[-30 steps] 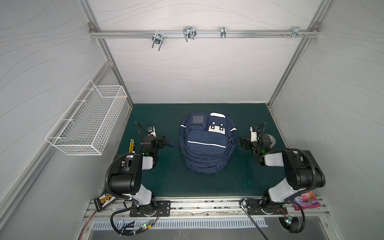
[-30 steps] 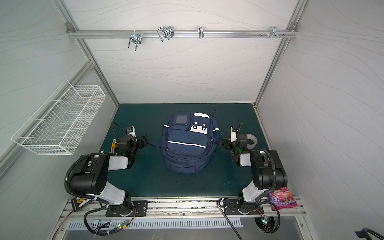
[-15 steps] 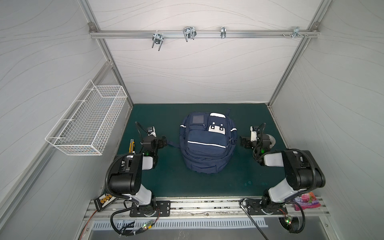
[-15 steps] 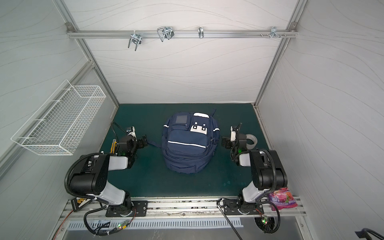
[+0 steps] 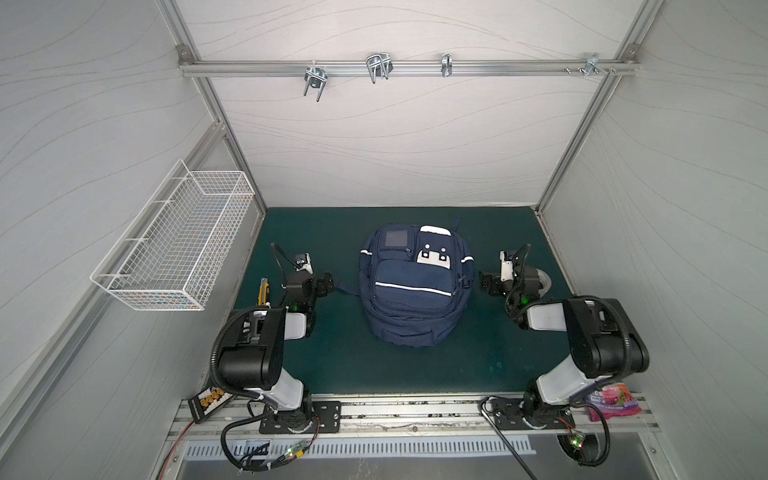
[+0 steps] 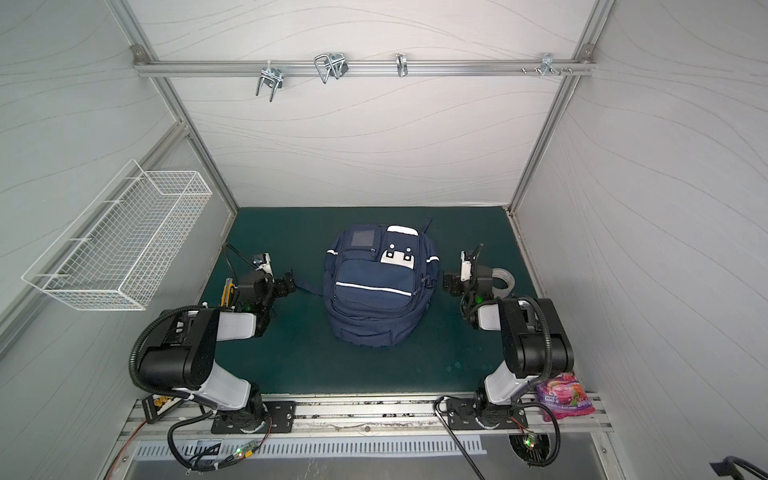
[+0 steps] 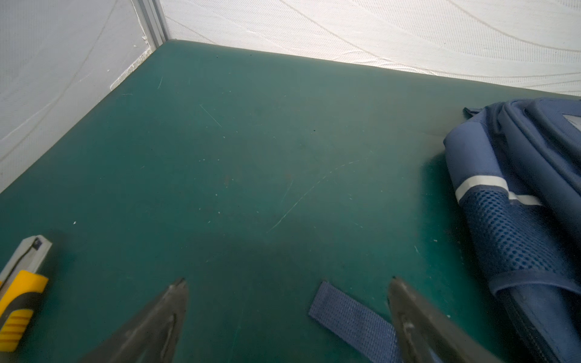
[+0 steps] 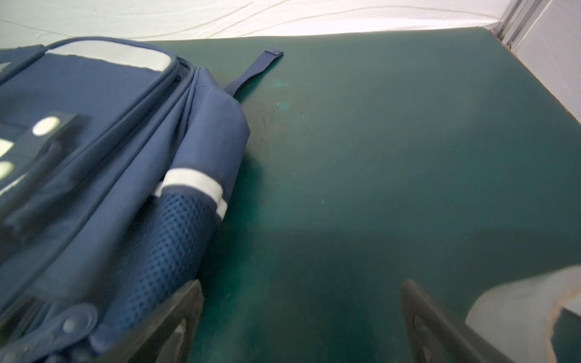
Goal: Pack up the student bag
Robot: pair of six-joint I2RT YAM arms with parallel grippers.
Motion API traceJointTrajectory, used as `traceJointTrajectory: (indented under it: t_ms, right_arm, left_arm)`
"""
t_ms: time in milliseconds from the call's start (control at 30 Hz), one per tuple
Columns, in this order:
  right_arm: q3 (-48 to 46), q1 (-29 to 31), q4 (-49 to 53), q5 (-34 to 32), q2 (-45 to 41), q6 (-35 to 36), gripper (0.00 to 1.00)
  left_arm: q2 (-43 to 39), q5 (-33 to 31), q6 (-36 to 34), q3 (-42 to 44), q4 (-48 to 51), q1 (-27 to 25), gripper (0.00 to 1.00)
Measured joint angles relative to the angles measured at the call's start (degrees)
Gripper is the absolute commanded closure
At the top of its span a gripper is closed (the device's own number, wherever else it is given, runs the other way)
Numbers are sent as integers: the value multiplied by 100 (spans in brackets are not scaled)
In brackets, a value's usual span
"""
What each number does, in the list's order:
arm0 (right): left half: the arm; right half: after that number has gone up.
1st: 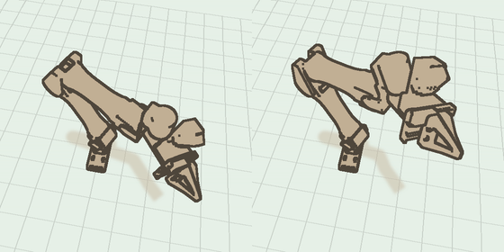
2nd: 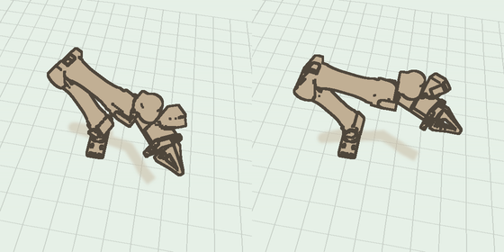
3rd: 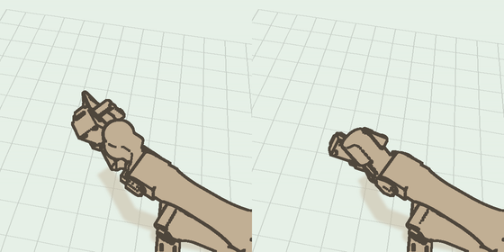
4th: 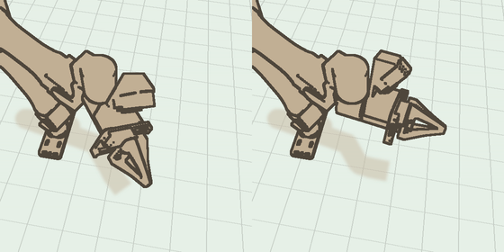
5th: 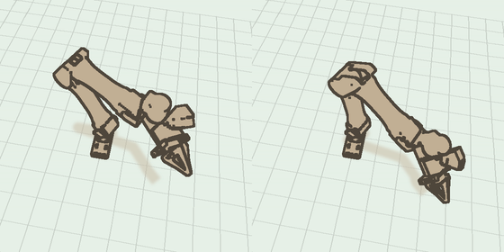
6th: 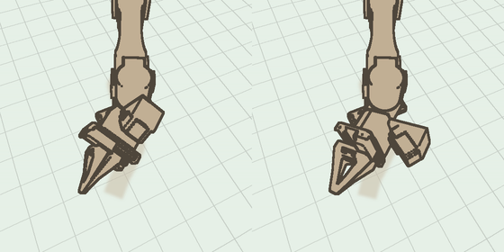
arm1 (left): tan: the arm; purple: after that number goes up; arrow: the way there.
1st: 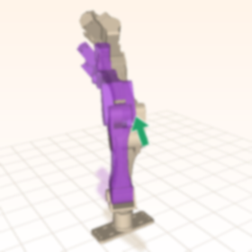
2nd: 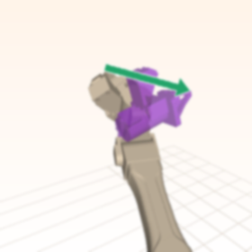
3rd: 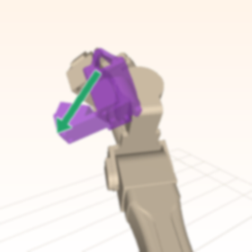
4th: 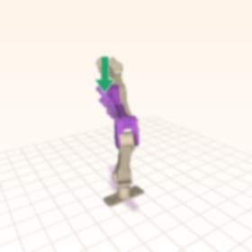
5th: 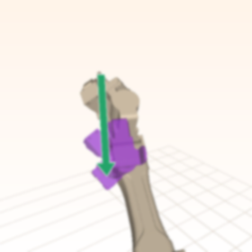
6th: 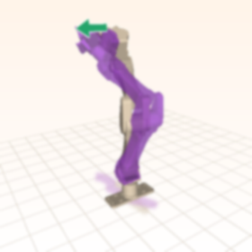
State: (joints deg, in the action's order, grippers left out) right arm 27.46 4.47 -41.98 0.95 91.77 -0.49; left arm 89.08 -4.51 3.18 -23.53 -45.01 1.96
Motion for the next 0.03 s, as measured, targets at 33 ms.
traceJointTrajectory:
  t_ms: [33]
  right_arm:
    - [0, 0, -22, 0, -13, 0, 1]
  left_arm:
    - [0, 0, -2, 0, 9, -2, 1]
